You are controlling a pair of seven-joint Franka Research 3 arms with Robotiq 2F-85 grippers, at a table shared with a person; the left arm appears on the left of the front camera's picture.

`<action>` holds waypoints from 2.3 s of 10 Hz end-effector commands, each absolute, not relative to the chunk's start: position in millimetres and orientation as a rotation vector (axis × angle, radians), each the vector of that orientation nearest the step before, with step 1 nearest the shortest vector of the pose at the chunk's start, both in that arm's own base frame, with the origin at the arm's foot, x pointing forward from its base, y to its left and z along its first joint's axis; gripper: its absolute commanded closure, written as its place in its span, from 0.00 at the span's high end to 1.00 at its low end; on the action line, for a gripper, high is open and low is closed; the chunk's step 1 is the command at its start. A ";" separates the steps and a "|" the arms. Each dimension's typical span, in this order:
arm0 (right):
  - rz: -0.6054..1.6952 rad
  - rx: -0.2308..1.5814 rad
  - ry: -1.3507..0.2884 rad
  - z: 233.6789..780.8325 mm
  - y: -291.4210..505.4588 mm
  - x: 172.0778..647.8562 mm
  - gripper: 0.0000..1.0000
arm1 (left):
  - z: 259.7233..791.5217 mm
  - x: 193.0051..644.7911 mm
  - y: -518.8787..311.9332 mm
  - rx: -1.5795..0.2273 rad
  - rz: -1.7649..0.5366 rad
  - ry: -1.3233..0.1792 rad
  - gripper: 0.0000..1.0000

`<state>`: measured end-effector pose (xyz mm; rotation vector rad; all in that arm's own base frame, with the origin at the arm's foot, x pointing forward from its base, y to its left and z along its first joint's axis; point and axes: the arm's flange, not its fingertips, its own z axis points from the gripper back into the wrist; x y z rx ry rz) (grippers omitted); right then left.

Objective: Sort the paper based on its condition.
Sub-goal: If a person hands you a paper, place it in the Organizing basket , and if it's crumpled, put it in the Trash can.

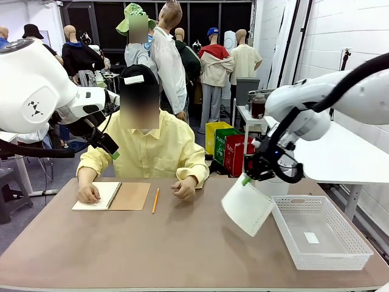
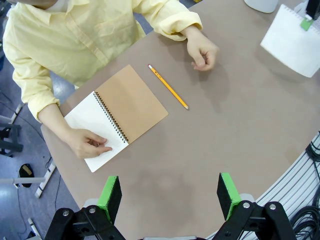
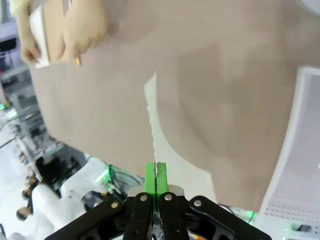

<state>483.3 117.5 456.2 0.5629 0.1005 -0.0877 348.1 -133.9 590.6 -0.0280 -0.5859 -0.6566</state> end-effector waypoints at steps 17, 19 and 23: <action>-0.326 0.081 -0.049 405.8 -67.7 467.6 0.00 | 591.3 348.1 -133.3 -0.029 -0.652 -0.586 1.00; -0.298 0.083 -0.087 408.2 -59.3 481.3 0.00 | 591.3 348.1 -133.3 -0.029 -0.652 -0.586 1.00; -0.289 0.131 -0.043 395.4 -50.3 480.1 0.00 | 591.3 348.1 -133.3 -0.029 -0.652 -0.586 1.00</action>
